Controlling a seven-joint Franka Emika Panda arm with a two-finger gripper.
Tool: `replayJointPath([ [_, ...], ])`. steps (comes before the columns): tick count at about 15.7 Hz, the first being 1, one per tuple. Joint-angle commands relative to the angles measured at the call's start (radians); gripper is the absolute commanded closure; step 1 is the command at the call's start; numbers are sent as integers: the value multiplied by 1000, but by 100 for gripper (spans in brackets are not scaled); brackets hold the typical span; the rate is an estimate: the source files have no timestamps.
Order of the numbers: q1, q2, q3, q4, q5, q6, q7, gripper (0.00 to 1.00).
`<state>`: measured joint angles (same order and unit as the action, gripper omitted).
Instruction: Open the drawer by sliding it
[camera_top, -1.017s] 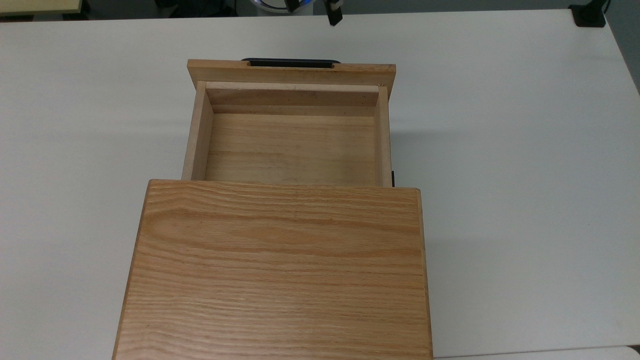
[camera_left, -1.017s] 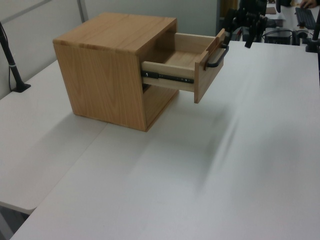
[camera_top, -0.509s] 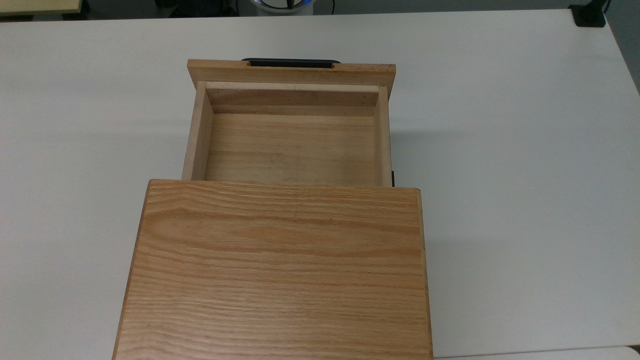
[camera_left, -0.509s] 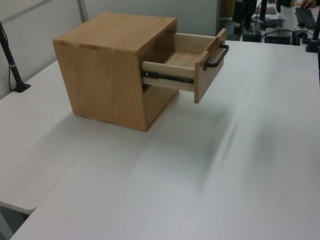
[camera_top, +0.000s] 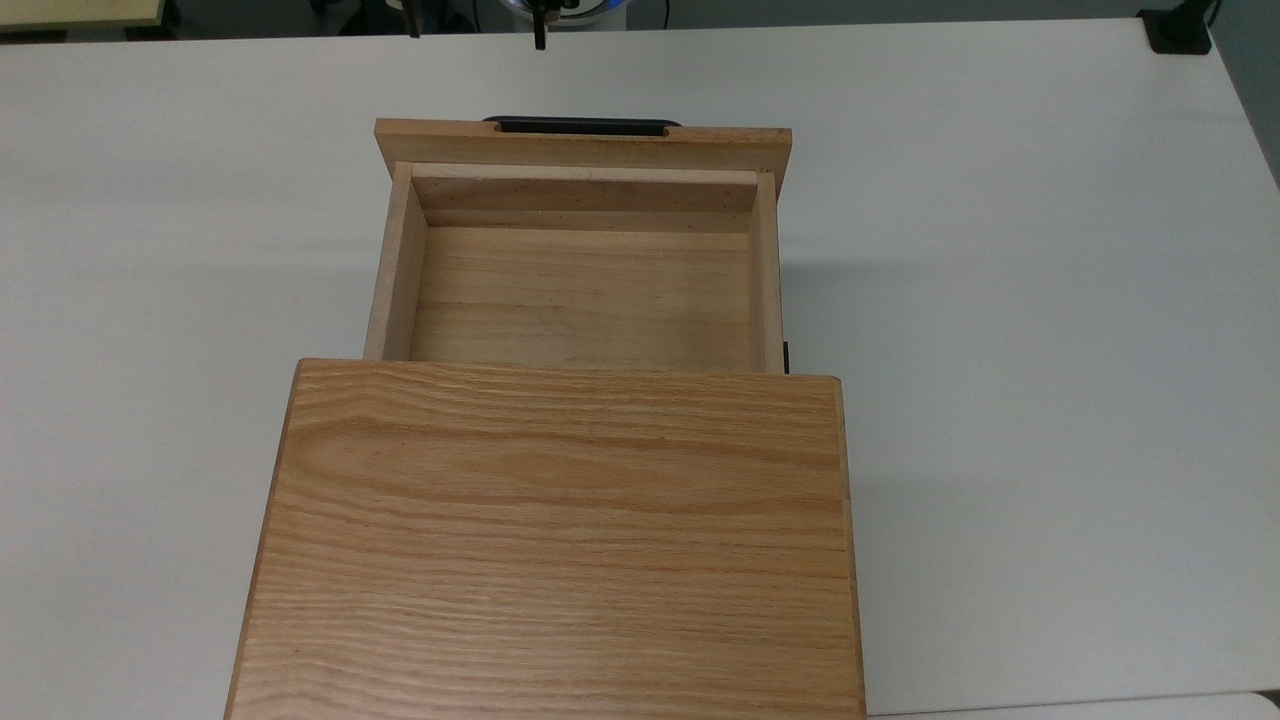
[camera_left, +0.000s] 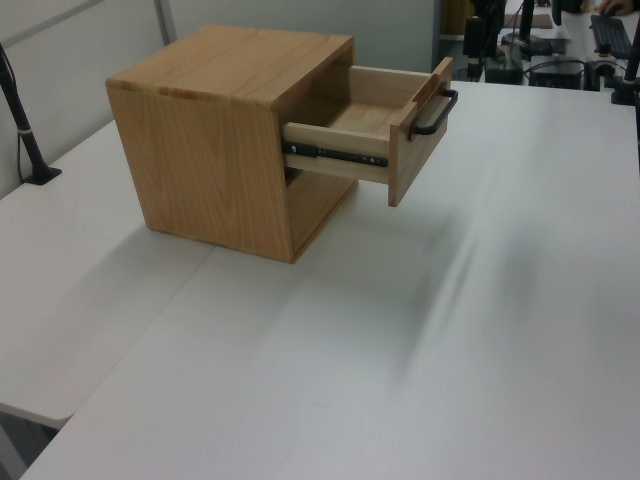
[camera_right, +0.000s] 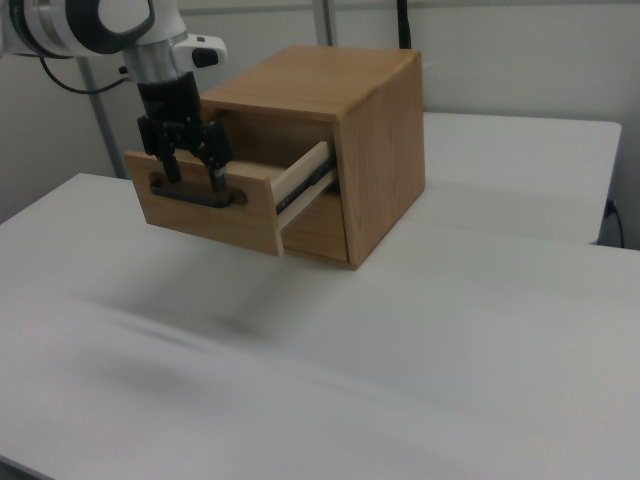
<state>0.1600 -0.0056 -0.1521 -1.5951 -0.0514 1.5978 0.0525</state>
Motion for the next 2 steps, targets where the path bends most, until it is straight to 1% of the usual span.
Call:
replayJointPath([
  [1, -11, 12, 0, 37, -13, -38, -19, 0],
  [2, -13, 12, 0, 37, -11, -38, -17, 0],
])
